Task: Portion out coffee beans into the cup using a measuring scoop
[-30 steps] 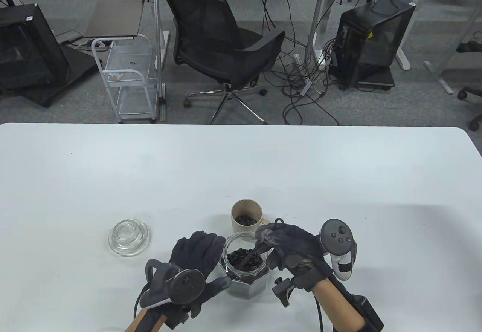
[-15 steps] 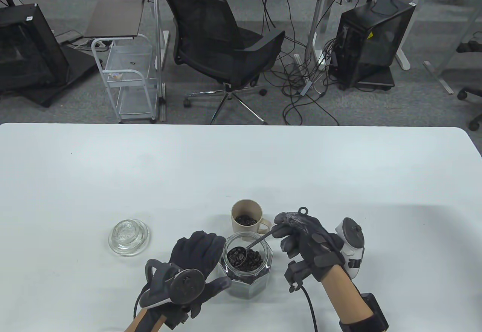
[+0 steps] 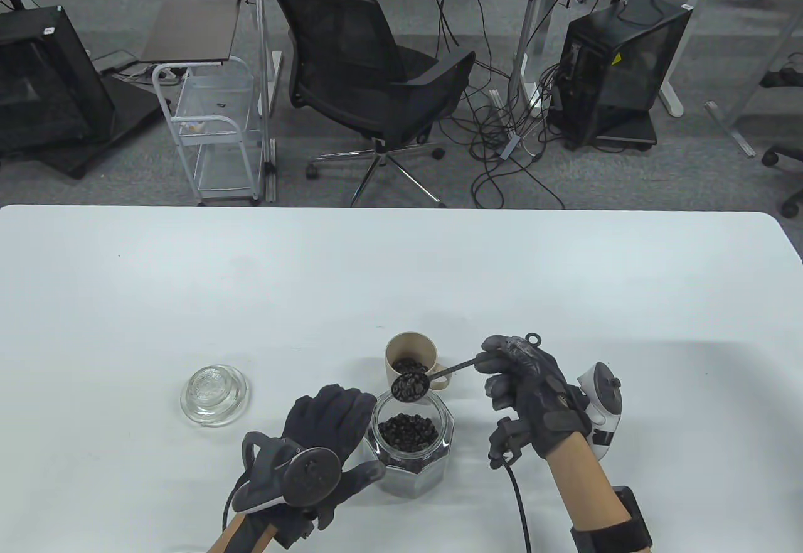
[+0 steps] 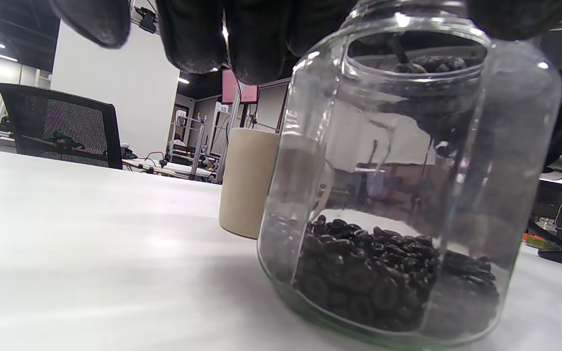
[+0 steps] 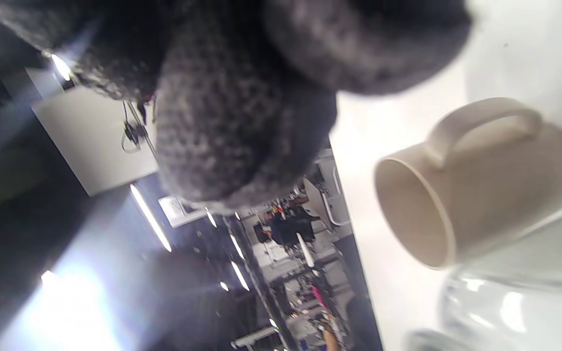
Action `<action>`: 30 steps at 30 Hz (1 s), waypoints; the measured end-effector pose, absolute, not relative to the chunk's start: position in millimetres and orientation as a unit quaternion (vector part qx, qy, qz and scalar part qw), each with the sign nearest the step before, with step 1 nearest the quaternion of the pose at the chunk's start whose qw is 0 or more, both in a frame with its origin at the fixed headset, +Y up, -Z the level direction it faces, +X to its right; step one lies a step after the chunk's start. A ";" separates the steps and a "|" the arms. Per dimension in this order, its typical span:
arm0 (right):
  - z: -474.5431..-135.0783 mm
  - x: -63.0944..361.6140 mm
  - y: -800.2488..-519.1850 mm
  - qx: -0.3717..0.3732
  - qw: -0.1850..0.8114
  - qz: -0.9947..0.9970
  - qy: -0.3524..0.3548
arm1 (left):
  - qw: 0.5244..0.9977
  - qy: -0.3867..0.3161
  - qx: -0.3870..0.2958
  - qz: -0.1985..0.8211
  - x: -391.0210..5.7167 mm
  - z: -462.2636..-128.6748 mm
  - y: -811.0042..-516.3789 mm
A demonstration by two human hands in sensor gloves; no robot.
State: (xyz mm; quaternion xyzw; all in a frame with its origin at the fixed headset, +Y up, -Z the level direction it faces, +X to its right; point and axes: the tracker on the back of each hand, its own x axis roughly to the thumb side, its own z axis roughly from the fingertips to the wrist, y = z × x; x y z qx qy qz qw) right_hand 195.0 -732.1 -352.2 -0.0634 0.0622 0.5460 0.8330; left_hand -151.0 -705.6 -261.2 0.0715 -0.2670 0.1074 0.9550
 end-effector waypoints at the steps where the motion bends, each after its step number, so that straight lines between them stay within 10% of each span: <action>1: -353.1 196.1 -733.0 -0.071 0.837 0.540 0.057 | 0.955 -0.267 0.071 0.107 -150.9 -261.2 -705.6; 19: -360.4 193.5 -736.1 -0.047 0.732 0.678 -0.047 | 0.955 -0.267 0.071 0.107 -151.1 -261.4 -705.5; 30: -345.5 157.7 -685.9 0.236 0.378 0.879 -0.170 | 0.955 -0.267 0.072 0.106 -151.1 -261.3 -705.3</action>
